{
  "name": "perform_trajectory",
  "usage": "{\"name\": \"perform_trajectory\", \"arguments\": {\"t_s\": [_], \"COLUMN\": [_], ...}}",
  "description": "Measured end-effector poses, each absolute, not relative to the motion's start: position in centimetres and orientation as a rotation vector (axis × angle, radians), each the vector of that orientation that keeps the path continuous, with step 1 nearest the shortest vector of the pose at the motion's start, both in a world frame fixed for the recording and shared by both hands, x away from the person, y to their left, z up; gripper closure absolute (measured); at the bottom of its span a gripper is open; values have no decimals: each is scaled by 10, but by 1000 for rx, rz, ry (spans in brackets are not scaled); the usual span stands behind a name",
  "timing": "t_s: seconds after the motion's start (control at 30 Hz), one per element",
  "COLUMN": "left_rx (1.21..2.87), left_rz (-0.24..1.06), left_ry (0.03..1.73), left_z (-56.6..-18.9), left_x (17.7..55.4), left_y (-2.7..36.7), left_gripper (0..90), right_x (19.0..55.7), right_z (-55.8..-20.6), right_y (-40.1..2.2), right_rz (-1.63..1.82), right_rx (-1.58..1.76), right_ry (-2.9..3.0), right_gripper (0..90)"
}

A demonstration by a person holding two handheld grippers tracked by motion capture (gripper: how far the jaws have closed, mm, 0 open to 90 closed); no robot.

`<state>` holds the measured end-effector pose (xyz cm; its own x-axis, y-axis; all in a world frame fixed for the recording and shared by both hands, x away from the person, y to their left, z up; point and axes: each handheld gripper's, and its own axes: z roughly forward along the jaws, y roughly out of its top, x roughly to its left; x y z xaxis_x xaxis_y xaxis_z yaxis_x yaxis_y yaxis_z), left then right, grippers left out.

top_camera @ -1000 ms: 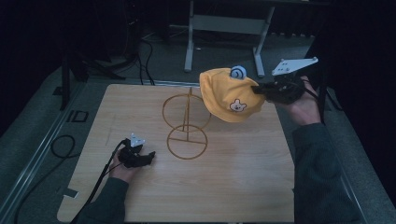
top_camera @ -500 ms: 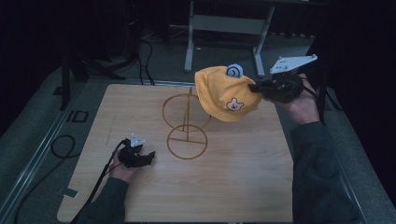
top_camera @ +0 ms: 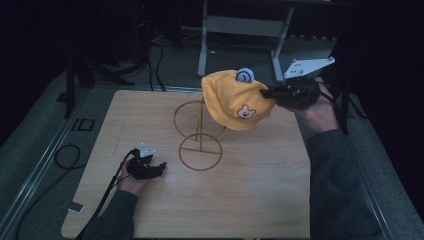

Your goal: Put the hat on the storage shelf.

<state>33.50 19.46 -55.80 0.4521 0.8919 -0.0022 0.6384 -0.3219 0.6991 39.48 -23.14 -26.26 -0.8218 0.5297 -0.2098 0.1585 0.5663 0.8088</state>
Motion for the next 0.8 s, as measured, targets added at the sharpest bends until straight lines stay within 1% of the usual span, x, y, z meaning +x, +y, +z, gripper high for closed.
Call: {"name": "perform_trajectory", "arguments": {"t_s": [0.47, 0.8], "left_rx": [2074, 2077], "left_rz": [516, 516], "left_ry": [1272, 1268], "left_z": [-558, -558], "left_x": [335, 336], "left_y": [195, 195], "left_gripper": [362, 362], "right_x": [396, 401], "right_z": [-255, -254], "right_y": [-210, -184], "right_rz": [1182, 1177], "right_rx": [502, 474], "right_ry": [2375, 2387], "right_gripper": [851, 850]}}
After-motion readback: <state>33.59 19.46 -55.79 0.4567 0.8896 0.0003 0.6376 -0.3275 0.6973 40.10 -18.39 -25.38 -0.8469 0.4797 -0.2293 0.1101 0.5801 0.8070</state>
